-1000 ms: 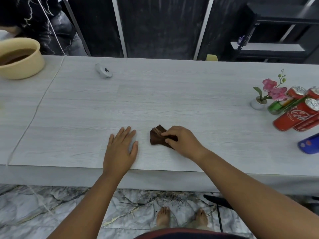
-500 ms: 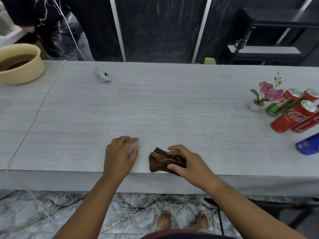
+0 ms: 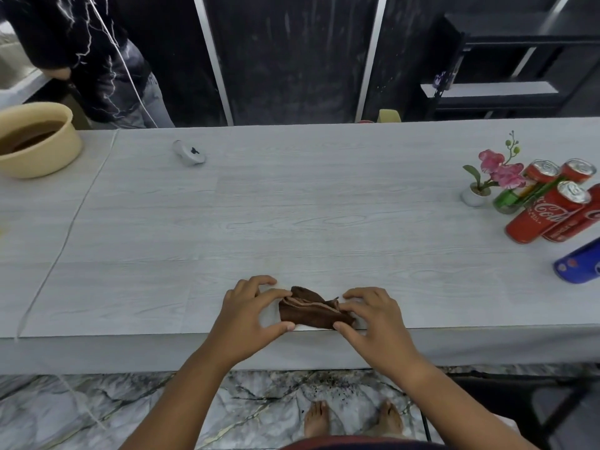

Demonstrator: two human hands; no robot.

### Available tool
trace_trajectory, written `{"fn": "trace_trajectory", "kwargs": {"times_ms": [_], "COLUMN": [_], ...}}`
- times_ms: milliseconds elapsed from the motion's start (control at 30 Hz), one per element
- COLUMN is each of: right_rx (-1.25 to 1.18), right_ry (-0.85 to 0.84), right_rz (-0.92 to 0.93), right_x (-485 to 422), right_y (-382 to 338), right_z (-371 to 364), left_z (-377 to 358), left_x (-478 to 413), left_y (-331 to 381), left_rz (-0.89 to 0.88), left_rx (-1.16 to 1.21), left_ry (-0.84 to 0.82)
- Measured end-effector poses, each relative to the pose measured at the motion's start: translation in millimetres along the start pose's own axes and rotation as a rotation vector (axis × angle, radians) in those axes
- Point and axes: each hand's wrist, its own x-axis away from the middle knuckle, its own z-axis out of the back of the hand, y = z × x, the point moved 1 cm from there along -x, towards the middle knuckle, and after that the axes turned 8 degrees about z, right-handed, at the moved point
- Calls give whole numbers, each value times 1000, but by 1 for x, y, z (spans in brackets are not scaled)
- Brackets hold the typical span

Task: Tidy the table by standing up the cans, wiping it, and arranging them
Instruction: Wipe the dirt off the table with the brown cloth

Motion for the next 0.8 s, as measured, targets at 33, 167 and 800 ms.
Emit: {"fn": "trace_trajectory", "kwargs": {"times_ms": [33, 167, 800], "right_rx": [-4, -33, -772], "right_ry": [5, -18, 262], "right_rz": [2, -27, -588], "right_x": [0, 4, 121], "right_y": [0, 4, 90], "right_z": [1, 9, 128], "left_z": [-1, -8, -87], "left_x": [-1, -5, -55], "left_y": [4, 19, 191], "left_rz": [-2, -31, 9], "left_rx": [8, 42, 524], "left_ry": [1, -5, -476]}}
